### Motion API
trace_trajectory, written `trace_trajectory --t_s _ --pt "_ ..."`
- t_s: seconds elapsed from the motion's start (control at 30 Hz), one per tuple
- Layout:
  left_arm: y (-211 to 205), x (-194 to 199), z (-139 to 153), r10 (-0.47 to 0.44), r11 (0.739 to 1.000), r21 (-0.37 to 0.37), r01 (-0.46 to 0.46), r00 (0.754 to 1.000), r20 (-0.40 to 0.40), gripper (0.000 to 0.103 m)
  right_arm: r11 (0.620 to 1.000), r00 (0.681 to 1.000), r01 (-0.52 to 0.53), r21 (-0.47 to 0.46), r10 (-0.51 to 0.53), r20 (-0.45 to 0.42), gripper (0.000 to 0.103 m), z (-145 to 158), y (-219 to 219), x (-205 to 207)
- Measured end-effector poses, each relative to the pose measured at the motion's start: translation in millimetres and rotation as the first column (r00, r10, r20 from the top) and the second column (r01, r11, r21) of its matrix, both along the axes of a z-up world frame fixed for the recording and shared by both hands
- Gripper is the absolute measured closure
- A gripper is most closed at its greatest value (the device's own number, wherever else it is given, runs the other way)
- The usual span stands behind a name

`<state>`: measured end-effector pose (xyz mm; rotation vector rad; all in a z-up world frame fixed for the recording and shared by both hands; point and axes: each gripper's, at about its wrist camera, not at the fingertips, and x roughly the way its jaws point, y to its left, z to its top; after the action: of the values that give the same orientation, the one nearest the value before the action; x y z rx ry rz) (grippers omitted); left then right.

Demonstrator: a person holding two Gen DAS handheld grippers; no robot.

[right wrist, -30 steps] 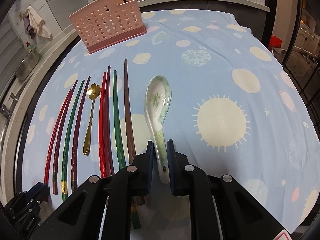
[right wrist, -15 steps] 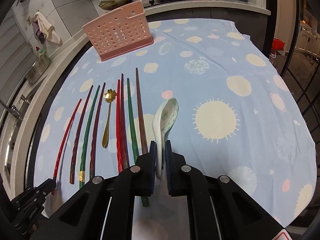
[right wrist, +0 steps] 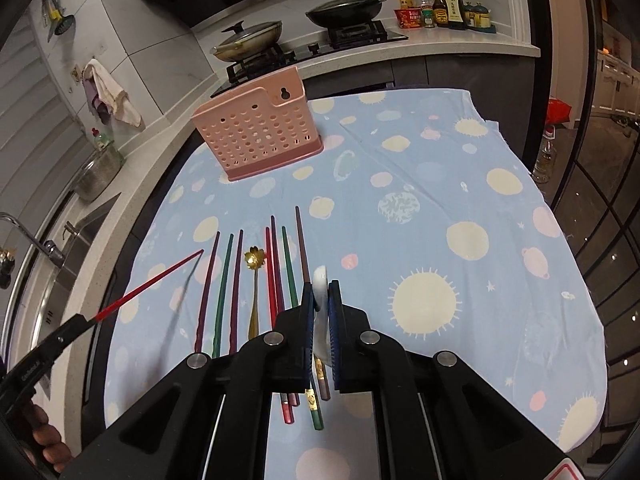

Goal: Organize utensils
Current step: 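Grasp the red chopstick with the left tool and lift while the right tool lifts the spoon, then drop the red chopstick into the pink holder while the right tool drops the spoon in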

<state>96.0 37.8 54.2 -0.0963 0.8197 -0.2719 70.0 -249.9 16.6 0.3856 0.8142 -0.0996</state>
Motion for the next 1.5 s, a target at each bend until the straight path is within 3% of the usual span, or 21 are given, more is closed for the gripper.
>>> trace_trajectory --t_s 0.27,0.57,0.8,0.97,1.17,1.5 --pt "-1 51 62 0.025 1.0 -0.013 -0.024 0.994 0.107 0.096 1.0 0.998 -0.03 0.007 0.029 0.047 0.096 36 -2 39" --pt "-13 118 135 0.022 0.999 -0.041 -0.013 0.972 0.234 0.096 0.996 0.989 -0.082 0.024 0.079 0.122 0.096 83 -8 118" --pt "-34 167 194 0.018 0.997 -0.078 0.011 0.932 0.362 0.096 0.996 0.981 -0.073 0.055 0.061 0.186 0.096 108 -23 189" --pt "-54 212 220 0.022 0.995 -0.094 0.021 0.901 0.433 0.096 0.992 0.98 -0.065 0.111 0.042 0.195 0.096 113 -37 241" --pt "-75 266 218 0.02 0.994 -0.109 0.028 0.907 0.421 0.096 0.992 0.985 -0.052 0.118 0.031 0.17 0.096 101 -44 288" --pt "-94 313 151 -0.003 0.998 -0.059 0.023 0.952 0.307 0.096 0.995 0.997 -0.038 0.097 0.032 0.064 0.094 52 -44 327"
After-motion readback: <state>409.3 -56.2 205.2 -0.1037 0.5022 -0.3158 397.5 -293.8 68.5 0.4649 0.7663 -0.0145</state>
